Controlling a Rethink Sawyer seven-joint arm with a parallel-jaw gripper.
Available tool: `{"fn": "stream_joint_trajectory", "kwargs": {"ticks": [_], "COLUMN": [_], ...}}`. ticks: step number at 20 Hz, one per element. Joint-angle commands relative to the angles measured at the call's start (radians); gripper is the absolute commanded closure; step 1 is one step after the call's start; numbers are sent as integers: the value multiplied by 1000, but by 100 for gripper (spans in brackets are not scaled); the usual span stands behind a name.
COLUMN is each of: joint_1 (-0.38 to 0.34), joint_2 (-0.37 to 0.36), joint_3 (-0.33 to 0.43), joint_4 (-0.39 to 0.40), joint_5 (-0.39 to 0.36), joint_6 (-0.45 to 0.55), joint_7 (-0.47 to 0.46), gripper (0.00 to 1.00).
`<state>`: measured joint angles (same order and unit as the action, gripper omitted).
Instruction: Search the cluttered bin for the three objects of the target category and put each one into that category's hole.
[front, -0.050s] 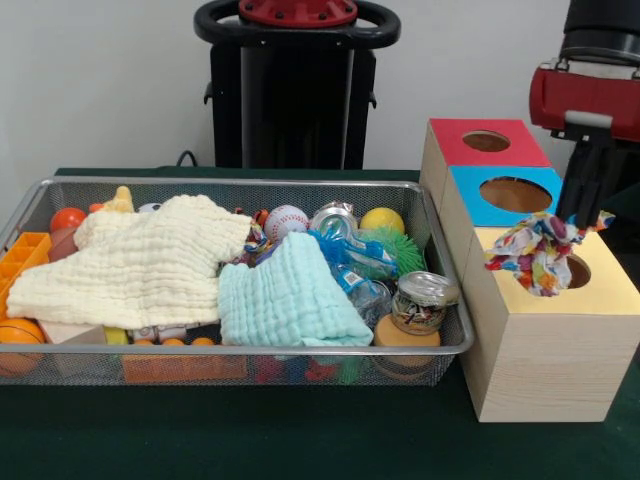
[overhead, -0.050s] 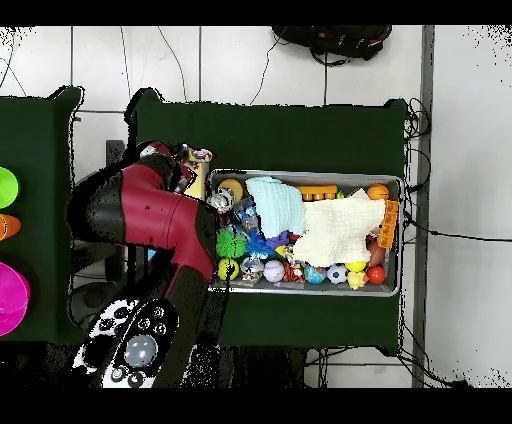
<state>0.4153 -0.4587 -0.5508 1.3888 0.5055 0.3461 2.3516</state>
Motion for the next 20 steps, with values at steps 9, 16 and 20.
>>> {"fn": "stream_joint_trajectory", "kwargs": {"ticks": [9, 16, 20], "joint_1": [-6, -81, -85], "joint_2": [-34, -46, -57], "joint_3": [82, 194, 205], "joint_4": [148, 220, 244], "joint_5": [38, 2, -7], "joint_6": [-24, -183, -201], "joint_7": [215, 164, 162], "gripper": [100, 100, 100]}}
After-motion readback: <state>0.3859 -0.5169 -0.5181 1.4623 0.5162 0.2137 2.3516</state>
